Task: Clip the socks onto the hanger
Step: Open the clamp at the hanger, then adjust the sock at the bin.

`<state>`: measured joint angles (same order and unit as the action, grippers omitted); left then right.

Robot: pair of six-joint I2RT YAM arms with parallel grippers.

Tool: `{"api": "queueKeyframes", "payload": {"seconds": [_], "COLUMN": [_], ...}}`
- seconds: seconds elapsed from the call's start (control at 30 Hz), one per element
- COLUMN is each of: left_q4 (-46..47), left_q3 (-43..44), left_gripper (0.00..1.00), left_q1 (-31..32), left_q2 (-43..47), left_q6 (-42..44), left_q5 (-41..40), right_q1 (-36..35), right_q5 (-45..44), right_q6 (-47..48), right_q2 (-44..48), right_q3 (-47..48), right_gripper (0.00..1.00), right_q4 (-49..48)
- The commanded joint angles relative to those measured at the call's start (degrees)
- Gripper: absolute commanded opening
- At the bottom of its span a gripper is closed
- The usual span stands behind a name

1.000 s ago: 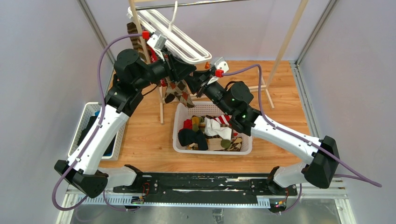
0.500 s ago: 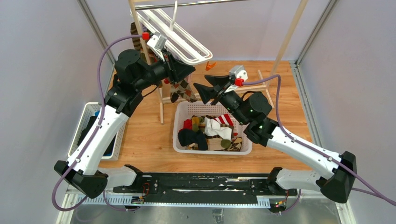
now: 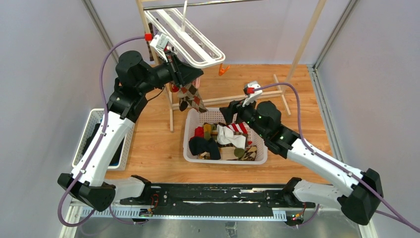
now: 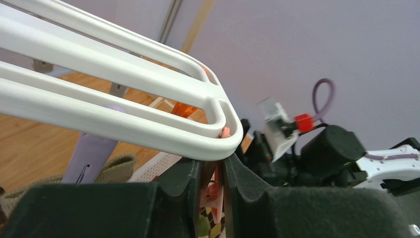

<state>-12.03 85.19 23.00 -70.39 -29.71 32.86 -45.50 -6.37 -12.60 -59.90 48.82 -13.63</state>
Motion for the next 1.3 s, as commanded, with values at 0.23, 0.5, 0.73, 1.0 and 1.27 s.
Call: {"api": "queueKeyframes", "payload": {"seconds": [0.23,0.5,0.73,1.0,1.27], "left_q4": [0.80,0.72,0.45,1.02,0.88], "left_q3": [1.21,0.79,0.79,0.37,0.81], "left_gripper": [0.00,0.00,0.00,0.00,0.00], "left_q1": [-1.56,-1.73,-1.80,-2.08,-2.17], "left_q2": [0.78,0.92,1.30,1.49,1.19], "left_q6": [-1.77,-1.73,-0.74,-0.81,-0.77], "left_q5": [3.17,3.26,3.44,3.58,3.70], "right_q1": [4.95,5.32,5.50,5.60,5.43], "right_q5": [2.75,9.83,11.44,9.70,17.19], "right_q6": [-5.98,-6.82,-6.23,-2.21,-2.52], "right_q2": [-14.38,-18.22,-20.63,-17.23,-9.07], "right_q3": [-2.01,-4.27,-3.95,1.01,10.44], "right_gripper": [0.62,0.53,0.37,0.00,0.00], "right_q4": [13.24,13.42,14.72,20.11,26.81]}}
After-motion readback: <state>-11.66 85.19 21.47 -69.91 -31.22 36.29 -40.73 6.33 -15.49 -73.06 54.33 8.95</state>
